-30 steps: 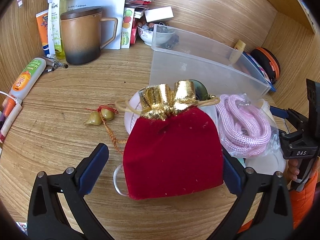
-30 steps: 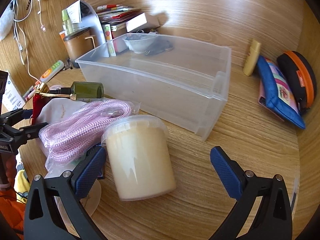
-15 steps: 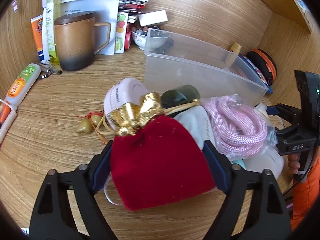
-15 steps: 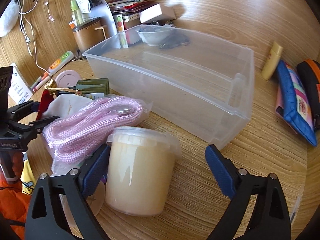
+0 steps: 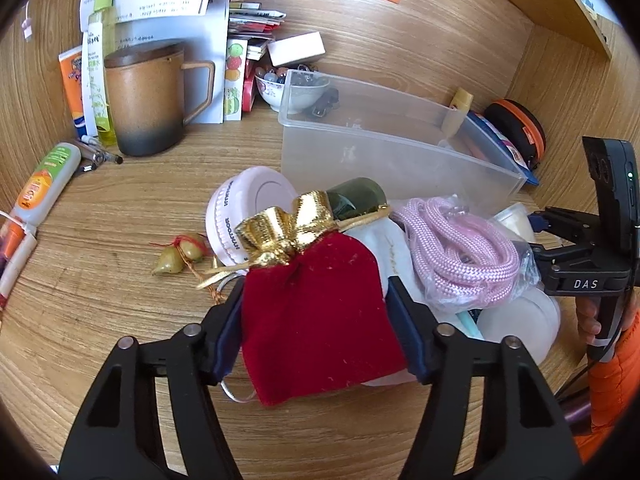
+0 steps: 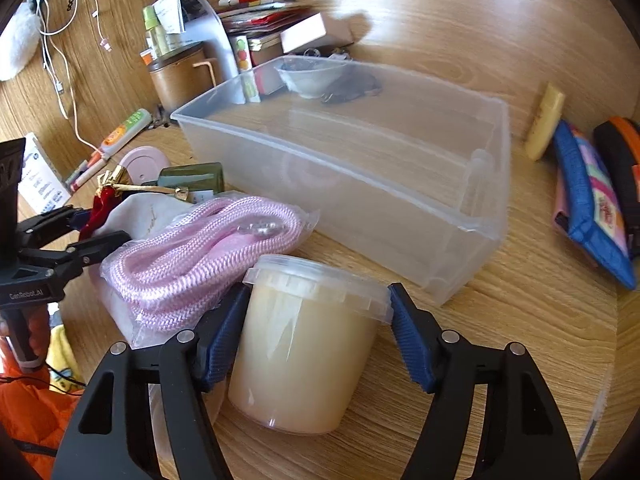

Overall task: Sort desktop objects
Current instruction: 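Carry the pouch with left tool while right tool carries the tub over the clear bin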

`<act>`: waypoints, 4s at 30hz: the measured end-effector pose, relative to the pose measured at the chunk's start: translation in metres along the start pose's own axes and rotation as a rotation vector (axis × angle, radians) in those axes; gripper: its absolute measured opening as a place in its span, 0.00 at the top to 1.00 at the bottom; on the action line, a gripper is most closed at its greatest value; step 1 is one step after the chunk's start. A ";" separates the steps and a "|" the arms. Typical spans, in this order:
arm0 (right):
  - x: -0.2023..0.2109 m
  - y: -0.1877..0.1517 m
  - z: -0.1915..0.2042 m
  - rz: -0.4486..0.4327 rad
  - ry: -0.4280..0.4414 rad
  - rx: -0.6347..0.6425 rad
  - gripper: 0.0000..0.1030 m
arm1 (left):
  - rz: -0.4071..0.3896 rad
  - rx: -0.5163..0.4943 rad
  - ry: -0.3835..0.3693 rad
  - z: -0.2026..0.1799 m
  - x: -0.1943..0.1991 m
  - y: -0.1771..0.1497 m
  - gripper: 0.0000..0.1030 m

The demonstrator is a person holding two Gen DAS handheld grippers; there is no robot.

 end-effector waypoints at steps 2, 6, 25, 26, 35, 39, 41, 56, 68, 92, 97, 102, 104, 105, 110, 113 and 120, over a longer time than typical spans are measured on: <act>0.003 -0.001 -0.001 -0.008 -0.018 0.001 0.36 | -0.003 0.003 -0.006 0.001 0.002 0.001 0.41; 0.012 -0.002 -0.006 -0.028 -0.027 -0.011 0.36 | -0.014 0.014 -0.015 0.005 0.008 0.002 0.44; 0.023 0.002 -0.019 -0.092 -0.032 -0.058 0.37 | -0.065 0.041 -0.054 0.013 0.035 0.013 0.54; 0.024 0.003 -0.019 -0.097 -0.032 -0.057 0.37 | -0.070 0.040 -0.051 0.013 0.037 0.014 0.54; 0.029 0.023 -0.022 -0.130 0.016 -0.010 0.37 | -0.127 0.051 -0.021 0.004 0.044 0.037 0.54; 0.028 0.034 -0.018 -0.137 0.050 0.027 0.37 | -0.144 0.043 -0.004 0.000 0.047 0.049 0.54; 0.029 0.037 -0.015 -0.145 0.060 0.040 0.37 | -0.149 0.039 0.000 -0.001 0.048 0.053 0.54; 0.060 0.063 -0.021 -0.224 0.013 0.048 0.37 | -0.209 -0.049 -0.032 -0.015 0.057 0.094 0.54; 0.068 0.096 -0.031 -0.270 -0.031 0.055 0.37 | -0.208 -0.125 -0.081 -0.033 0.045 0.131 0.54; 0.009 0.120 -0.052 -0.190 -0.059 -0.014 0.37 | -0.066 -0.240 -0.072 -0.054 -0.040 0.172 0.54; -0.001 0.123 -0.054 -0.174 -0.060 -0.029 0.37 | -0.023 -0.286 -0.088 -0.056 -0.061 0.172 0.54; -0.016 0.124 -0.054 -0.152 -0.058 -0.039 0.37 | 0.022 -0.304 -0.092 -0.059 -0.082 0.169 0.54; -0.022 0.124 -0.054 -0.140 -0.053 -0.046 0.37 | 0.040 -0.306 -0.092 -0.058 -0.090 0.166 0.54; -0.025 0.124 -0.054 -0.133 -0.054 -0.044 0.37 | 0.047 -0.306 -0.089 -0.058 -0.094 0.165 0.54; -0.033 0.122 -0.055 -0.112 -0.066 -0.043 0.37 | 0.086 -0.298 -0.078 -0.054 -0.108 0.162 0.54; -0.035 0.120 -0.057 -0.104 -0.081 -0.043 0.37 | 0.072 -0.298 -0.091 -0.056 -0.105 0.164 0.54; -0.044 0.119 -0.060 -0.073 -0.097 -0.042 0.37 | 0.128 -0.328 -0.078 -0.060 -0.116 0.160 0.54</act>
Point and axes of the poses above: each gripper's, at about its wrist camera, not at the fingertips, and x roughly against the way its jaws point, z to its left, y to its top, the point moved 6 cm from there along -x, roughly the way its jaws point, and after that the axes turned 2 degrees about y, right-handed, at the moved point
